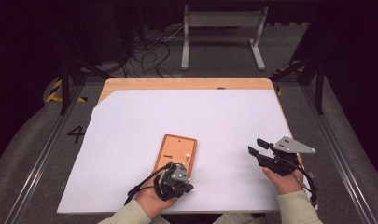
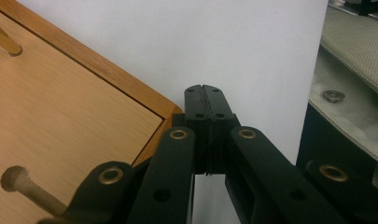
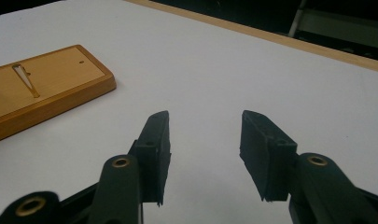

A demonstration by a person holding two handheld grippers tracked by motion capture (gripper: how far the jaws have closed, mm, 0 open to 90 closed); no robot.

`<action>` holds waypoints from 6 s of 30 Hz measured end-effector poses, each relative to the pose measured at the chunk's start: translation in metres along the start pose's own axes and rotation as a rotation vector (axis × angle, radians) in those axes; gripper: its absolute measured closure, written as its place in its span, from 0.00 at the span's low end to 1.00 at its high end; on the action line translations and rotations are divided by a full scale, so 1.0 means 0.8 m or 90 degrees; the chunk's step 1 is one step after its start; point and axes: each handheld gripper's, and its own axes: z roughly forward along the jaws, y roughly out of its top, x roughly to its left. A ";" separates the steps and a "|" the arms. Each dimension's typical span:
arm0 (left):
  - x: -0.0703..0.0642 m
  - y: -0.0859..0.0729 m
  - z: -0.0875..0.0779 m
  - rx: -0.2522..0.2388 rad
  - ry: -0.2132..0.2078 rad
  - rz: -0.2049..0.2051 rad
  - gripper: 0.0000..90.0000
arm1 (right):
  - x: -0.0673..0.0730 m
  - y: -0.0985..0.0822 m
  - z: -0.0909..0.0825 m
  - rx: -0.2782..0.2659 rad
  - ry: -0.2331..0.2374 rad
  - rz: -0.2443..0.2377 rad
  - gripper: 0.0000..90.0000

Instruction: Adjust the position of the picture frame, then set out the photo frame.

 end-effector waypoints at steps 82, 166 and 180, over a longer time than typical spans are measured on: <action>0.196 -0.068 -0.065 -0.115 0.261 -0.410 1.00 | 0.035 0.031 0.065 0.114 0.066 -0.035 0.95; 0.123 0.046 -0.041 -0.194 0.124 -0.056 0.52 | -0.012 0.019 0.011 0.047 0.079 0.005 0.61; 0.149 0.045 0.002 -0.227 0.071 -0.107 0.55 | -0.015 0.014 0.006 0.058 0.080 0.021 0.59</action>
